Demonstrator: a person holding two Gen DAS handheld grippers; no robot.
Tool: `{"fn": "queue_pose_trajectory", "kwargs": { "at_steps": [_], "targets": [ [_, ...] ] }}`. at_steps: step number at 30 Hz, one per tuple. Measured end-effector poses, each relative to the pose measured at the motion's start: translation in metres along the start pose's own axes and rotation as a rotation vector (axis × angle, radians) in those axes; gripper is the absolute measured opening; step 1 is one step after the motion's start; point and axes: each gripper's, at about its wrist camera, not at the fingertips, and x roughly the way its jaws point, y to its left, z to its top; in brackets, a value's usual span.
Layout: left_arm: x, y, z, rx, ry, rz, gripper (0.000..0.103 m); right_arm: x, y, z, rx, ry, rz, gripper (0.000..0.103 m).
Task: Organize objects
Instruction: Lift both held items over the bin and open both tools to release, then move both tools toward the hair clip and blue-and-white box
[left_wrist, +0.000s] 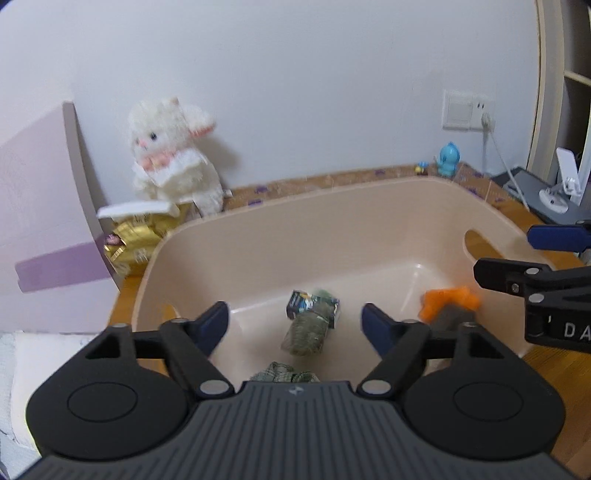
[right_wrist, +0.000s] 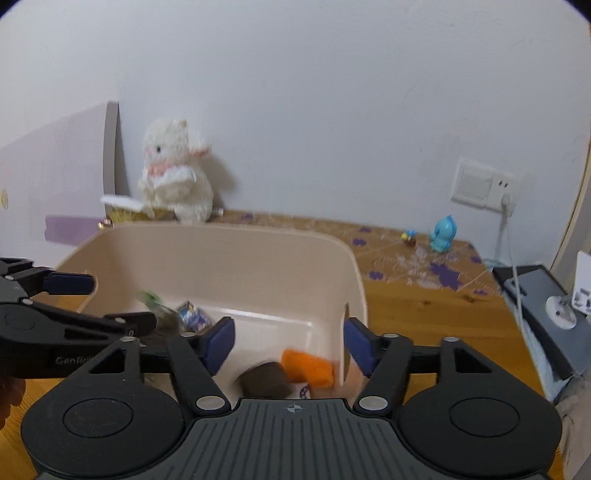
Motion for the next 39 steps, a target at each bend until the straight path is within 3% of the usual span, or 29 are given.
{"fn": "queue_pose_trajectory", "kwargs": {
  "at_steps": [4, 10, 16, 26, 39],
  "targets": [
    [-0.025, 0.002, 0.000, -0.003, -0.038, 0.011, 0.094, -0.027, 0.000, 0.004, 0.012, -0.045, -0.008, 0.089],
    [-0.058, 0.006, -0.009, -0.012, -0.054, 0.022, 0.094, -0.067, 0.002, 0.004, 0.019, -0.096, -0.012, 0.103],
    [-0.091, 0.011, -0.025, -0.025, -0.062, 0.030, 0.100, -0.101, 0.009, -0.005, 0.011, -0.112, -0.012, 0.103],
    [-0.129, 0.015, -0.065, -0.026, -0.039, 0.046, 0.101, -0.134, 0.018, -0.037, 0.016, -0.066, -0.017, 0.103],
    [-0.109, 0.013, -0.117, -0.024, 0.088, 0.039, 0.101, -0.112, 0.025, -0.089, -0.005, 0.088, 0.003, 0.103]
  ]
}}
